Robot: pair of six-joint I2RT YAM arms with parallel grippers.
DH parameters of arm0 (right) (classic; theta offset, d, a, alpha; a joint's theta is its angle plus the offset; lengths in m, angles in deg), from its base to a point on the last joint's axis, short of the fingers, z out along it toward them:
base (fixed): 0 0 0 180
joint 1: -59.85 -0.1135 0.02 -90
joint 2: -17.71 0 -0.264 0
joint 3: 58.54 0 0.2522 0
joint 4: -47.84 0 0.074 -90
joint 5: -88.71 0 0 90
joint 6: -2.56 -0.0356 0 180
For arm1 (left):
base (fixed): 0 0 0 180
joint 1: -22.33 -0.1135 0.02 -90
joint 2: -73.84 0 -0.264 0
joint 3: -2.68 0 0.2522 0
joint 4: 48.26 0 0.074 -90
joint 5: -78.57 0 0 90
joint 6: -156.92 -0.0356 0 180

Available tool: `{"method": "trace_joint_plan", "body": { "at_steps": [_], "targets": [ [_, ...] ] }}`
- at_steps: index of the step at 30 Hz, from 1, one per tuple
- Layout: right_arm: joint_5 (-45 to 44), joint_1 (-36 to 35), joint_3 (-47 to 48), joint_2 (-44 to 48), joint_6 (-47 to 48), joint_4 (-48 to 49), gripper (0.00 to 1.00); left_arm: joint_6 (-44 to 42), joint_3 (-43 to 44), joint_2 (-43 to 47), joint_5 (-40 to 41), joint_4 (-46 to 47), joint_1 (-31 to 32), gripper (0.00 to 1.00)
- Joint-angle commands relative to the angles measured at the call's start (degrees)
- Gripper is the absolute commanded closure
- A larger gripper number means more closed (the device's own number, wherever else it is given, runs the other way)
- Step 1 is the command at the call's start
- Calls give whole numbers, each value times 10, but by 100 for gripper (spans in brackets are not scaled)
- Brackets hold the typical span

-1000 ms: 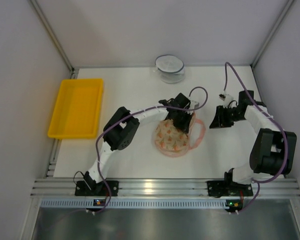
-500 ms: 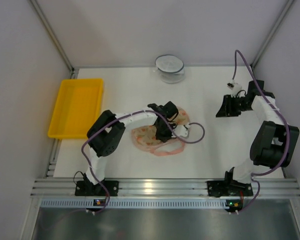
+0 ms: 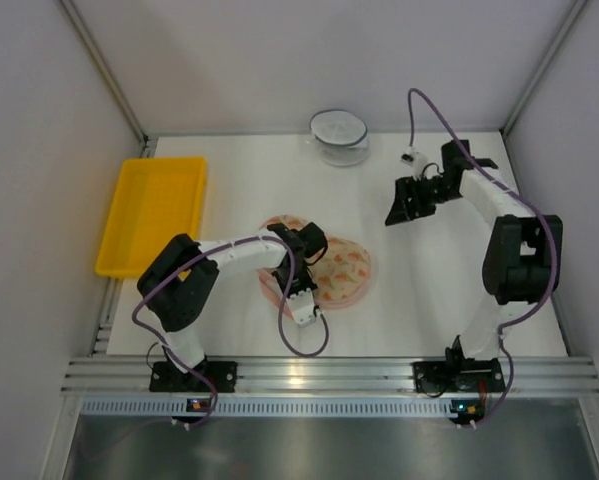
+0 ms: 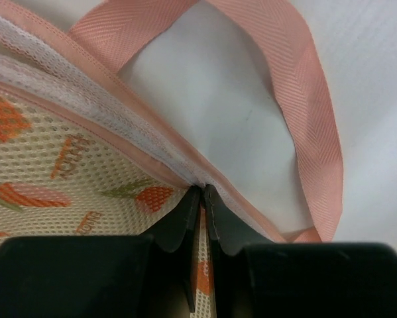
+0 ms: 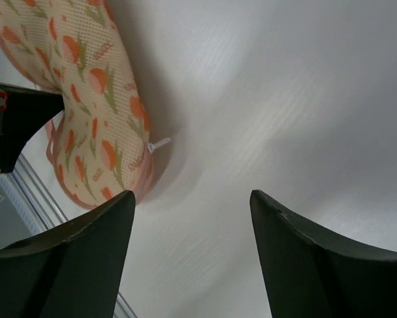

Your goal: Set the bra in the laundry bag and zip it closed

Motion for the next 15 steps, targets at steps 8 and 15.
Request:
{"method": "trace_joint_plan", "body": {
  "at_steps": [8, 15],
  "targets": [
    [72, -148, 114, -158, -64, 62, 25, -394, -101, 29, 3, 45, -12, 86],
    [96, -186, 163, -247, -127, 125, 36, -411, -101, 29, -8, 51, -12, 85]
  ]
}}
